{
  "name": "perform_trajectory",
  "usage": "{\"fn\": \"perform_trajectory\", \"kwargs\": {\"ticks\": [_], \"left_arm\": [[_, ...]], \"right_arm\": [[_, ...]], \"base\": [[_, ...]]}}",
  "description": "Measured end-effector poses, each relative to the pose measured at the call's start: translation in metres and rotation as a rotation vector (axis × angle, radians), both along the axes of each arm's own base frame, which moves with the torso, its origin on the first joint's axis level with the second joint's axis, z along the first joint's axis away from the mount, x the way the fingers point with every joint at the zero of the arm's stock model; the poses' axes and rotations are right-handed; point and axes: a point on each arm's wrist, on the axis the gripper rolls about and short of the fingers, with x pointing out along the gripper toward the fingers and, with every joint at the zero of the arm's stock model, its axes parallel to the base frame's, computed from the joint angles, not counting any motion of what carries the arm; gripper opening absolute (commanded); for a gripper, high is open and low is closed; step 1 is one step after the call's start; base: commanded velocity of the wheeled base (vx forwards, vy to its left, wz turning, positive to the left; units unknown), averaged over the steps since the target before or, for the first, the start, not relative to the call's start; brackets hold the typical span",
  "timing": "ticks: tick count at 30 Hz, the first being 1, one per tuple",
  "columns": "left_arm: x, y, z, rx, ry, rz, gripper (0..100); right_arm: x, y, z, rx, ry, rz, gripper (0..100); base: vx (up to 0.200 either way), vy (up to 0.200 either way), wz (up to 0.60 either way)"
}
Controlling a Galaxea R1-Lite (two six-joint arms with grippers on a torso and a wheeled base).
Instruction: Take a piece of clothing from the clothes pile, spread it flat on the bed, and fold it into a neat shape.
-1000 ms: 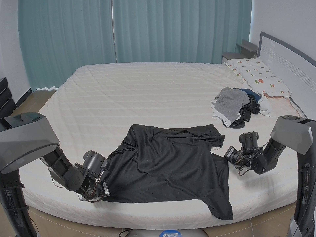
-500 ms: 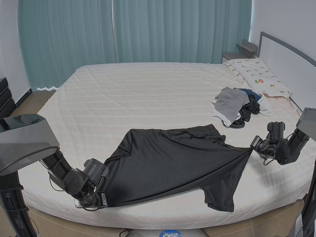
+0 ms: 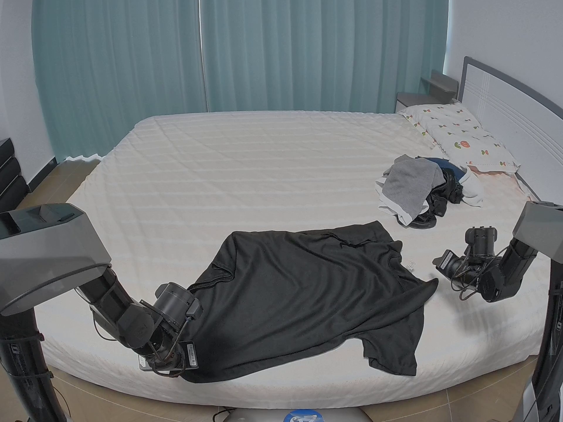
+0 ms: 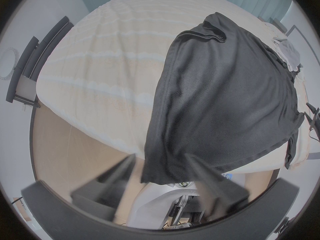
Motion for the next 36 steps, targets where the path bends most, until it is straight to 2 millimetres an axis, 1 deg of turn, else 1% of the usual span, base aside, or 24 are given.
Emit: {"fn": "perform_trajectory", "kwargs": {"ticks": [3, 6, 9, 12, 16, 21, 23, 27, 29, 34, 36], "left_arm": [[0.002, -0.001, 0.000, -0.011, -0.009, 0.002, 100], [0.005, 0.000, 0.002, -0.022, -0.028, 0.010, 100], [0.009, 0.001, 0.007, -0.045, -0.059, 0.021, 100], [0.012, 0.004, 0.014, -0.081, -0.085, 0.031, 100], [0.015, 0.007, 0.024, -0.149, -0.113, 0.050, 100], [0.019, 0.008, 0.037, -0.279, -0.128, 0.076, 100], [0.022, 0.008, 0.042, -0.323, -0.134, 0.089, 100], [0.025, 0.007, 0.049, -0.375, -0.148, 0.103, 100], [0.026, 0.007, 0.052, -0.392, -0.153, 0.107, 100], [0.027, 0.005, 0.055, -0.414, -0.157, 0.119, 100], [0.026, 0.005, 0.055, -0.422, -0.156, 0.132, 100]], "right_arm": [[-0.003, 0.007, -0.004, 0.001, 0.003, 0.019, 100], [-0.009, 0.007, -0.005, 0.003, 0.012, 0.021, 100], [-0.021, 0.009, -0.005, 0.008, 0.042, 0.036, 100], [-0.041, 0.012, -0.007, 0.018, 0.089, 0.069, 100], [-0.075, 0.018, -0.011, 0.027, 0.151, 0.134, 100], [-0.120, 0.032, -0.015, 0.022, 0.194, 0.240, 100], [-0.132, 0.039, -0.015, 0.016, 0.180, 0.282, 100], [-0.147, 0.052, -0.017, 0.011, 0.143, 0.353, 100], [-0.153, 0.057, -0.021, 0.008, 0.141, 0.380, 100], [-0.166, 0.065, -0.037, -0.003, 0.205, 0.421, 100], [-0.169, 0.067, -0.041, -0.006, 0.229, 0.428, 100]], "base": [[0.000, 0.000, 0.00], [0.000, 0.000, 0.00], [0.000, 0.000, 0.00], [0.000, 0.000, 0.00], [0.000, 0.000, 0.00], [0.000, 0.000, 0.00], [0.000, 0.000, 0.00], [0.000, 0.000, 0.00], [0.000, 0.000, 0.00], [0.000, 0.000, 0.00], [-0.200, 0.000, 0.00]]}}
